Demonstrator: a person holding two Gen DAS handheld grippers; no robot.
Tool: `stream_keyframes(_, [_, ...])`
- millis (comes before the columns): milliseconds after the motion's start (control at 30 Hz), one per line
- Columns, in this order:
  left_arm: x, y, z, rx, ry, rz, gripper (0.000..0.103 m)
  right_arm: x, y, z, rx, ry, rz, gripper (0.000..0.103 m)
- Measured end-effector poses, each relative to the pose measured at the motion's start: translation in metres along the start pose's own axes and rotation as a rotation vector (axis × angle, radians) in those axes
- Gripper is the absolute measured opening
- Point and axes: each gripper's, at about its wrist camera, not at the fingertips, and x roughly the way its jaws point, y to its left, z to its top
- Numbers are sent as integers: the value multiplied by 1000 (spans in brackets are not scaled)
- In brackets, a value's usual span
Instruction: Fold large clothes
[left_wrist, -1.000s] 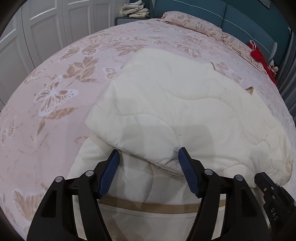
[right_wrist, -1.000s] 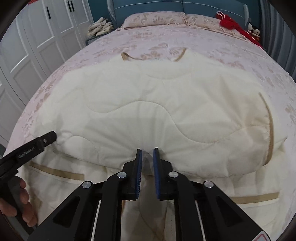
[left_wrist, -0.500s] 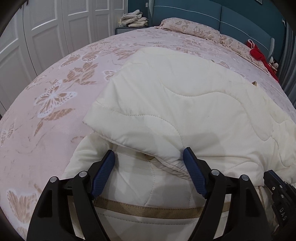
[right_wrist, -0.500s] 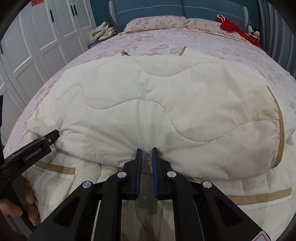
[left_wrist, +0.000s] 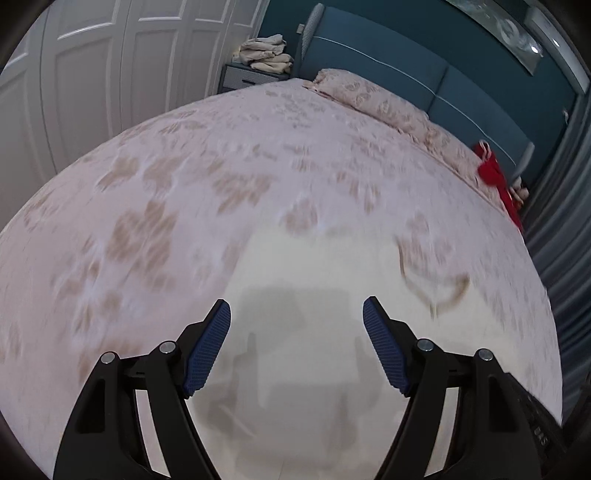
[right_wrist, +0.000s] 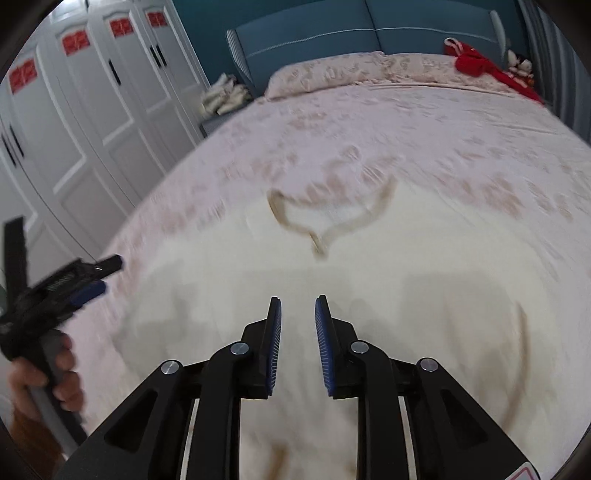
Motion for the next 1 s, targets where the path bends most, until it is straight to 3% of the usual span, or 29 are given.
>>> stream_keyframes(133, [62, -11, 40, -17, 68, -10, 72, 56, 9, 47, 28, 15, 68, 41])
stream_keyframes(267, [116, -4, 45, -30, 143, 32, 70, 127, 16, 78, 86, 91, 97, 41])
stream_keyframes(400, [145, 1, 33, 33, 143, 120, 70, 180, 19, 88, 117, 173, 119, 41])
stream_keyframes(467, [153, 8, 27, 32, 141, 130, 71, 199, 21, 84, 118, 212, 104, 42])
stream_keyframes(500, [154, 12, 23, 22, 132, 124, 72, 207, 22, 82, 109, 229, 94, 34])
stream_keyframes(533, [154, 14, 21, 20, 124, 121, 72, 209, 23, 79, 98, 231, 93, 10])
stream_keyframes(567, [153, 14, 20, 24, 110, 120, 72, 209, 26, 77, 74, 221, 93, 6])
stream_keyframes(700, [152, 12, 11, 56, 66, 137, 73, 188, 26, 73, 49, 85, 91, 4])
stream_keyframes(800, [153, 10, 10, 68, 60, 149, 75, 205, 20, 64, 36, 102, 21, 3])
stream_keyframes(867, [156, 7, 9, 82, 60, 167, 76, 214, 13, 62, 69, 114, 18, 1])
stream_keyframes(933, [158, 4, 10, 96, 67, 187, 78, 212, 11, 65, 88, 123, 21, 4])
stream_keyframes(1000, [158, 2, 11, 107, 76, 197, 78, 185, 8, 70, 102, 68, -10, 7])
